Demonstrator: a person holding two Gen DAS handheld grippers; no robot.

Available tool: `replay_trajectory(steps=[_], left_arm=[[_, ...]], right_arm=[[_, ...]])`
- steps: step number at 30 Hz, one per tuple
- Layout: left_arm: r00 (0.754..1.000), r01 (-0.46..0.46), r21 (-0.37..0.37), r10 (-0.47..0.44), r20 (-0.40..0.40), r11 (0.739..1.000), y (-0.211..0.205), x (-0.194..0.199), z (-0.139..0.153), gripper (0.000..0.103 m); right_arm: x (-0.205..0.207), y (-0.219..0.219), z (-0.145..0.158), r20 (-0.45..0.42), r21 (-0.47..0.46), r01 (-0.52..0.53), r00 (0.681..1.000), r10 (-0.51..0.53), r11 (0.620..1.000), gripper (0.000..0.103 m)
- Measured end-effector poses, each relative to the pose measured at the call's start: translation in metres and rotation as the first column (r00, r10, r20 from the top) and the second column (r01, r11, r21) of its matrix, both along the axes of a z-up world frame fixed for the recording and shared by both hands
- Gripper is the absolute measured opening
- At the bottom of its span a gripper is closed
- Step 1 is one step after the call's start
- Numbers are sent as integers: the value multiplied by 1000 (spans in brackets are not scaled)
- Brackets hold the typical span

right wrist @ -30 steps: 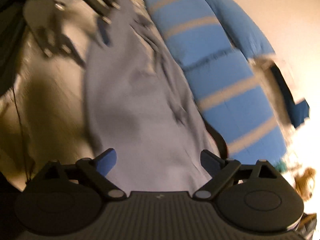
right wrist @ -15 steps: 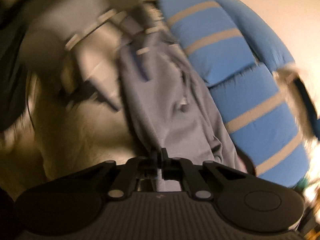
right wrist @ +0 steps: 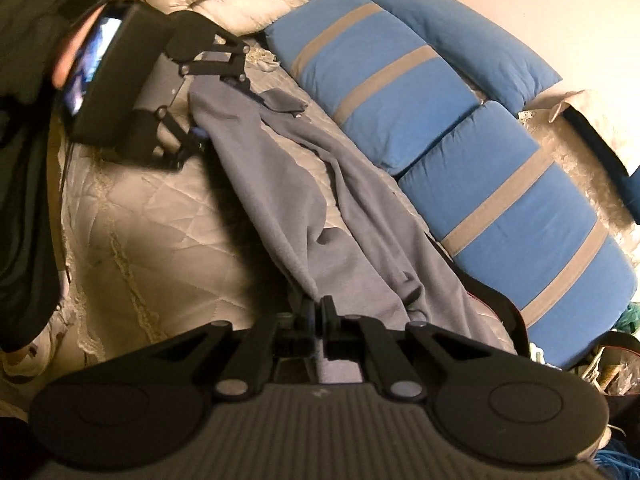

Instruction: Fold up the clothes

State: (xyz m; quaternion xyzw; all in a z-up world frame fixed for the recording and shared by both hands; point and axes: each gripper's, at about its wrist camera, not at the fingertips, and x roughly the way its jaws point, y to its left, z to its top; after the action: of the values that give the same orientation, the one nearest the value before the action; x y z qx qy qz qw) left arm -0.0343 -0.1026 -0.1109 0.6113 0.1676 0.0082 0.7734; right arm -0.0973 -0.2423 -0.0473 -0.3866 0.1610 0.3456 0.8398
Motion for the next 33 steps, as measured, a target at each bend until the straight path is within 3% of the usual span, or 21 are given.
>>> replay_trajectory(steps=[5, 14, 15, 16, 18, 20, 22, 24, 26, 33], left_arm=[[998, -31, 127, 39, -55, 991, 26, 5, 0, 48], [985, -85, 271, 122, -122, 959, 85, 16, 7, 49], [983, -95, 273, 134, -128, 957, 93, 18, 10, 49], [980, -105, 275, 146, -134, 956, 101, 20, 12, 49], [976, -115, 265, 159, -151, 957, 116, 22, 17, 48], [972, -124, 220, 163, -167, 968, 125, 21, 23, 43], [971, -121, 161, 150, -184, 980, 127, 18, 32, 29], [973, -108, 112, 128, -194, 988, 127, 13, 40, 8], [973, -96, 65, 107, -206, 993, 127, 9, 49, 3], [970, -60, 4, 60, -234, 998, 128, -3, 71, 3]], right_arm=[[0, -12, 7, -12, 40, 17, 1000, -16, 999, 19], [7, -33, 16, 10, 66, 81, 997, -81, 995, 12], [8, -34, 16, 2, 69, 88, 996, -88, 994, 12], [8, -34, 15, -12, 70, 90, 996, -90, 993, 19], [3, -31, 12, -32, 84, 73, 997, -70, 994, 27], [-5, -22, 7, -39, 98, 43, 998, -40, 994, 56], [-18, -6, -3, -11, 92, -5, 1000, 6, 996, 76], [-29, 11, -12, 24, 71, -49, 999, 47, 996, 76], [-38, 31, -21, 56, 51, -77, 996, 74, 996, 79], [-49, 106, -50, 164, 14, -131, 978, 127, 991, 83]])
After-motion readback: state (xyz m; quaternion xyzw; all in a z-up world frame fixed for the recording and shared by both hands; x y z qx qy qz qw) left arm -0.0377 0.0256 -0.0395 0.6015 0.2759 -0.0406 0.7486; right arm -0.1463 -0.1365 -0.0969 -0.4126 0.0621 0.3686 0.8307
